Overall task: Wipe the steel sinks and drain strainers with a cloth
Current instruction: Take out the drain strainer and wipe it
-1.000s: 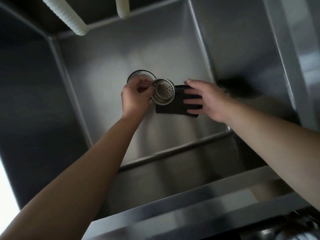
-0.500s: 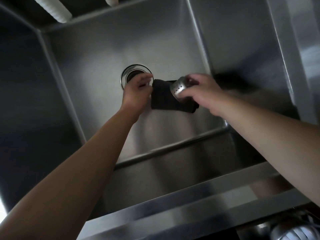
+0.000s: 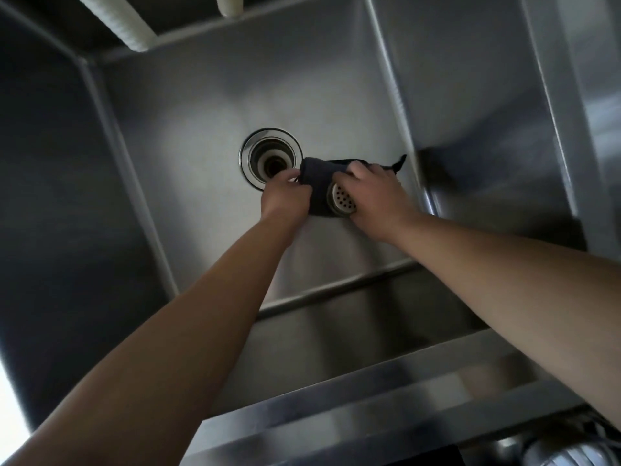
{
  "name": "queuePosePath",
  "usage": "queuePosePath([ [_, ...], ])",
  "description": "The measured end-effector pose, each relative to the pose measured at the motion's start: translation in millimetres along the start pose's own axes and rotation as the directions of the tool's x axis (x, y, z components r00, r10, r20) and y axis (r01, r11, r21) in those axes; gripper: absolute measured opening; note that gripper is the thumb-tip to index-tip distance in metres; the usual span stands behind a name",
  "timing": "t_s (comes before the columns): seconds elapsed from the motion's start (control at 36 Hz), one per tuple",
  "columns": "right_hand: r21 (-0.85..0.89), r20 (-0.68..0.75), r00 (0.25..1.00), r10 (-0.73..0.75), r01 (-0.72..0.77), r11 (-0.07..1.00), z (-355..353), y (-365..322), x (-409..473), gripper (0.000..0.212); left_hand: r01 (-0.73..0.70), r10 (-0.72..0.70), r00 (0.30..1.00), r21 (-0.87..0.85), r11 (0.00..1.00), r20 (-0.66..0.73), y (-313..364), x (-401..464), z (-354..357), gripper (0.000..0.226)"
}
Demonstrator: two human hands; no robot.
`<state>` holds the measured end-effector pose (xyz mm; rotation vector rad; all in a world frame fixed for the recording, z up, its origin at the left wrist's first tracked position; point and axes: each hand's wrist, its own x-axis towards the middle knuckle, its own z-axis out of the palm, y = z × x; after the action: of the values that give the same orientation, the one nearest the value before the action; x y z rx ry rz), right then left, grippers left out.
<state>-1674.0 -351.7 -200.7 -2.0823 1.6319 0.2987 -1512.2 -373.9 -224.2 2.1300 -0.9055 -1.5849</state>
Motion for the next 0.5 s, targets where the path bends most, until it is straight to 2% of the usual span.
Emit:
queuePosePath([
  [0.08,0.100,-0.002,0.998,0.065,-0.064,0.993,-6.3,1.5,1.6,0.062,-0.002,0.000,1.000,0.064,0.998,0.025,2.1,5.7,-0.3,0.057],
  [0.14,0.276,-0.036,0.979,0.200,-0.182,0.944,-15.0,3.2,2.0,0.063,-0.023,0.018,0.998,0.083,0.996,0.059,5.0,10.0,-0.8,0.061],
  [0.19,0.493,-0.052,0.928,0.369,-0.298,0.818,-27.1,8.4,1.0,0.065,-0.042,0.033,0.995,0.100,0.994,0.095,9.6,13.5,-2.1,0.052],
  [0.25,0.662,-0.041,0.867,0.496,-0.349,0.664,-37.6,17.4,-2.0,0.063,-0.043,0.027,0.989,0.106,0.993,0.145,14.7,16.0,-3.5,0.039],
  [0.33,0.765,0.016,0.824,0.566,-0.375,0.524,-45.4,28.6,-10.1,0.064,-0.034,0.027,0.977,0.032,0.999,0.213,23.3,14.8,-5.7,0.012],
  [0.36,0.773,0.032,0.829,0.558,-0.374,0.512,-45.5,29.9,-12.2,0.063,-0.042,0.035,0.976,0.029,0.999,0.214,26.5,14.5,-6.9,0.007],
  [0.42,0.754,0.016,0.862,0.507,-0.344,0.560,-43.1,27.7,-16.5,0.055,-0.048,0.041,0.971,0.025,0.999,0.235,31.4,14.1,-9.1,0.005],
  [0.5,0.685,-0.044,0.910,0.413,-0.273,0.675,-34.8,19.3,-19.0,0.058,-0.010,0.011,0.938,-0.006,1.000,0.346,37.9,12.1,-12.1,0.020],
])
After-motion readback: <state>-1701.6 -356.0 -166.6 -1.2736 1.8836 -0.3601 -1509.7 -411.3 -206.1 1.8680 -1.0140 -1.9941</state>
